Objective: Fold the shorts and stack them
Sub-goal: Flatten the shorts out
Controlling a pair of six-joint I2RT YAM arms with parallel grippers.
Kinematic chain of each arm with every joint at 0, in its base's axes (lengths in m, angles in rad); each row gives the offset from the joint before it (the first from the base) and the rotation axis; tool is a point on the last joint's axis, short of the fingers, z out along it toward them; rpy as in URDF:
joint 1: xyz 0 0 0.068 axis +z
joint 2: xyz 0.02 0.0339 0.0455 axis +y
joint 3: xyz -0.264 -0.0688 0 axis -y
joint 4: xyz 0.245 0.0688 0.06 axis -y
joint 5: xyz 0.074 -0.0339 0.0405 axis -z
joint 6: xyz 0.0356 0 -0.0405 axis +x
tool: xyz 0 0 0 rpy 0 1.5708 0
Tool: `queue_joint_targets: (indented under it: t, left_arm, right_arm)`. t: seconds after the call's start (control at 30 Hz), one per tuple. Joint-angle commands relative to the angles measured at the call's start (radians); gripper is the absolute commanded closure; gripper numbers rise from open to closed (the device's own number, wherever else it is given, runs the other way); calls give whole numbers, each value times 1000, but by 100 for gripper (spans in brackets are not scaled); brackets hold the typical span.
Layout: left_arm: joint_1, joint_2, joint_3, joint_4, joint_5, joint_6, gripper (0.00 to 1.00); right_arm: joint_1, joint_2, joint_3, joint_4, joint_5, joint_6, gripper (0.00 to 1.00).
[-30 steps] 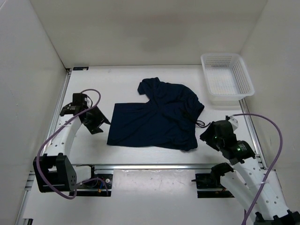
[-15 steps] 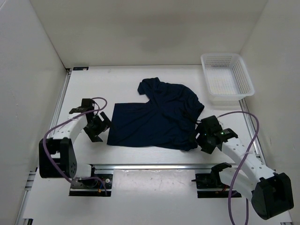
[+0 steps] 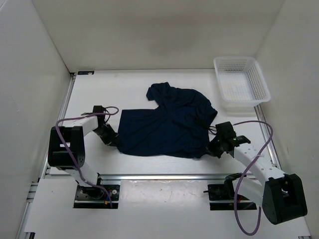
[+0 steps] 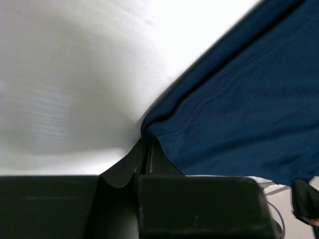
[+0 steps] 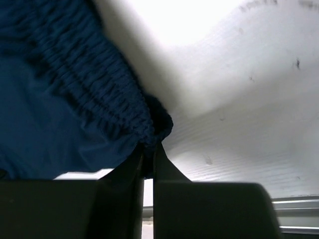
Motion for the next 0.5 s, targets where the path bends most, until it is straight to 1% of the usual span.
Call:
queue_joint_targets:
  t: [0.0, 0.1, 0.17, 0.27, 0.33, 0.37, 0.4, 0.47]
  left_arm:
    - [21, -43, 26, 45, -27, 16, 90]
    - [73, -152, 52, 20, -18, -6, 90]
    - [83, -213, 92, -29, -28, -6, 90]
    - [92, -256, 101, -84, -42, -17, 90]
    - [92, -304, 62, -95, -42, -26, 90]
    - [92, -343, 39, -95, -42, -40, 90]
    - [92, -365, -15, -106, -42, -53, 90]
    - [92, -426, -66, -106, -42, -63, 90]
  right_arm:
    - [-12, -28, 116, -46, 67, -61, 100]
    - [-22, -97, 167, -135, 120, -104, 100]
    - [-31, -140, 208, -189, 152, -153, 100]
    - [-31, -169, 205, -233, 152, -166, 100]
    - [-31, -204, 175, -270, 138, -147, 100]
    - [-31, -218, 132, -281, 126, -124, 100]
    - [-31, -255, 107, -305, 126, -110, 100]
    - [-31, -330, 60, -330, 96, -83, 100]
